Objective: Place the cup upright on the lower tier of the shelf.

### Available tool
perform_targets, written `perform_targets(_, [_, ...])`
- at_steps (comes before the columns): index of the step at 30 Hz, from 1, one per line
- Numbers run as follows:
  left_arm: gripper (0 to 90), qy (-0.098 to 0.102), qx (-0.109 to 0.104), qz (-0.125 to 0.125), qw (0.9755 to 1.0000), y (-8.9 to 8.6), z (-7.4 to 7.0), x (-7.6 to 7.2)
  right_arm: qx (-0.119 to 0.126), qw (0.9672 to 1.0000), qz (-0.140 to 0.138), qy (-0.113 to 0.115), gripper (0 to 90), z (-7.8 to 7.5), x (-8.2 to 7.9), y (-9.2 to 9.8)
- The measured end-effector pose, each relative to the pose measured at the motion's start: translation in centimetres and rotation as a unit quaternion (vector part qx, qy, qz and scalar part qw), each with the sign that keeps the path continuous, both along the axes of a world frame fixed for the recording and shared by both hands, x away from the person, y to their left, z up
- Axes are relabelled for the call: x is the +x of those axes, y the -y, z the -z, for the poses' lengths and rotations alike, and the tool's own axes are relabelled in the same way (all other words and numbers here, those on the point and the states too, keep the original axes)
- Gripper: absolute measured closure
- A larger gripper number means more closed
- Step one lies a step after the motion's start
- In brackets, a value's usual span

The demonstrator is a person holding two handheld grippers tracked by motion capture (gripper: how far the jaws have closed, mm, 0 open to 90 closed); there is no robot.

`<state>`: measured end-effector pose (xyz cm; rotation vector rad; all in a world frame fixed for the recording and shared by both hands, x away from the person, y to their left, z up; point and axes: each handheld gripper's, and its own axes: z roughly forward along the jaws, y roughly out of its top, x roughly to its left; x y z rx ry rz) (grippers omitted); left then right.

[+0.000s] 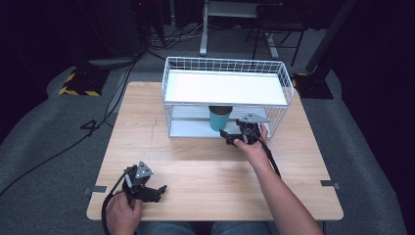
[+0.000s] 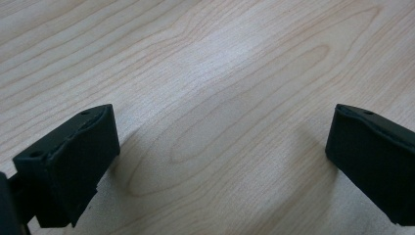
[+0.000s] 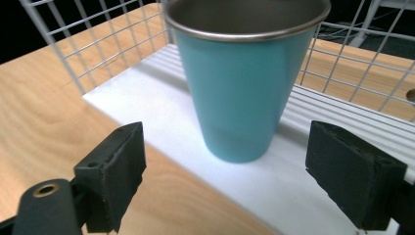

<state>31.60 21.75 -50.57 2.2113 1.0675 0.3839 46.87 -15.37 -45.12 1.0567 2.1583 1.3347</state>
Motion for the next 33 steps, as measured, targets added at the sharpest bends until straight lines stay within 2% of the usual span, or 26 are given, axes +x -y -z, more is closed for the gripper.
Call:
perform_targets(4, [0.0,0.0,0.0,0.0,1.0,0.0,0.0,0.0,-0.013,0.9998,-0.014,0.005,15.8,-1.0,-1.3,1.0])
perform_targets(6, [0.0,0.0,0.0,0.0,1.0,0.0,0.0,0.0,-0.004,0.9998,-0.017,0.003,15.9,-1.4,-1.9,1.5])
perform_targets(23, [0.0,0.0,-0.001,-0.001,1.0,0.0,0.0,0.0,-0.007,0.9966,-0.082,0.007,17.1,-3.7,-6.7,5.1])
perform_targets(26, [0.0,0.001,0.0,0.0,1.0,0.0,0.0,0.0,-0.01,0.9959,-0.09,0.002,17.1,-3.9,-7.7,6.1])
perform_targets(27, [0.0,0.0,0.0,0.0,1.0,0.0,0.0,0.0,-0.01,0.9956,-0.093,-0.008,17.1,-3.9,-8.5,6.8])
perform_targets(33, [0.0,0.0,0.0,0.0,1.0,0.0,0.0,0.0,-0.002,0.9951,-0.098,-0.015,17.1,-3.9,-9.9,8.6])
